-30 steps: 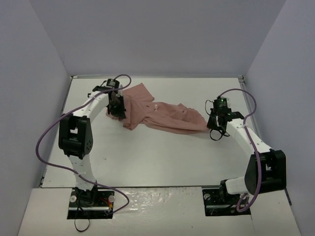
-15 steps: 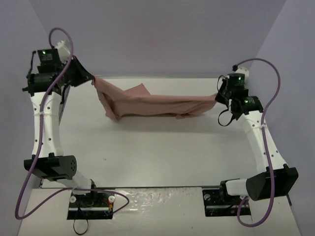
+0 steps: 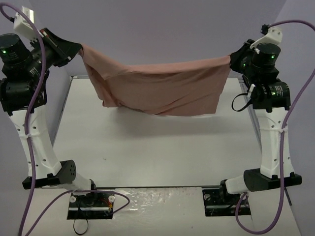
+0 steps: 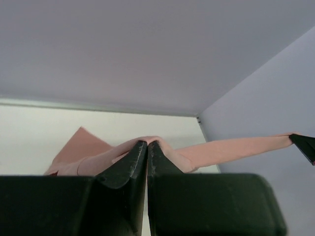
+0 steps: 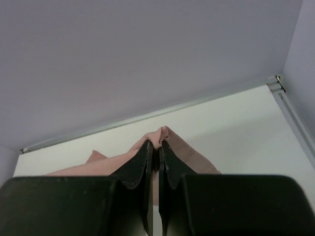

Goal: Fold and stack the t-shirts
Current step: Flatten out the tshirt

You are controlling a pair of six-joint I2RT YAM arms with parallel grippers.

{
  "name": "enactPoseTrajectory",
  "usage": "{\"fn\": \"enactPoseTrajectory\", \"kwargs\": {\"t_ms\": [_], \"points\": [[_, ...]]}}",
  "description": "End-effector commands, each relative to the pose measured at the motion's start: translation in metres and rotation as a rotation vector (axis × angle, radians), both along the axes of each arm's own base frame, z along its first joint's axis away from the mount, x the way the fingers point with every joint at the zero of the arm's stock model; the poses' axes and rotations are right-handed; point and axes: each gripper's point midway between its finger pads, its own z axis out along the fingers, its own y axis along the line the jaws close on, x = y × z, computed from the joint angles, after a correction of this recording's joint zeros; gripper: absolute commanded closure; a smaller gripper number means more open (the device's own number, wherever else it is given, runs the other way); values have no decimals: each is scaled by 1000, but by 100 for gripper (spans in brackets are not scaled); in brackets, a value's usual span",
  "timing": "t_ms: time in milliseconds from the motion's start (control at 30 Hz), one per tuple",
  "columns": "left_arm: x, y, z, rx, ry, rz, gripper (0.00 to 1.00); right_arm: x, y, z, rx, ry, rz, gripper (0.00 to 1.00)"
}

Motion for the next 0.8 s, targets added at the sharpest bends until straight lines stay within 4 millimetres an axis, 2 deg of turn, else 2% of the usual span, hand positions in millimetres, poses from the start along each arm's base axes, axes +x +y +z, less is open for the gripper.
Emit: {"fn": "enactPoseTrajectory", "kwargs": {"t_ms": [0, 33, 167, 333, 467, 600, 700, 767], "points": [[-75, -20, 113, -19, -397, -62, 100, -32, -4, 94, -6, -256, 19, 100], [-87, -22, 124, -20, -441, -70, 100, -43, -5, 110, -10, -299, 23, 100], [-130, -29, 156, -7, -574, -70, 100, -77, -14, 147, -32, -403, 1, 100], [-156, -34, 176, -33, -650, -87, 100, -101, -20, 164, -36, -458, -22, 100], [-165, -35, 184, -37, -681, -91, 100, -112, -25, 172, -34, -484, -39, 100], [-159, -35, 184, -38, -677, -93, 100, -112, -29, 174, -40, -487, -63, 100], [-132, -30, 175, -54, -627, -86, 100, -97, -28, 164, -48, -453, -64, 100], [-104, -26, 167, -73, -582, -87, 100, -78, -24, 153, -52, -415, -55, 100]]}}
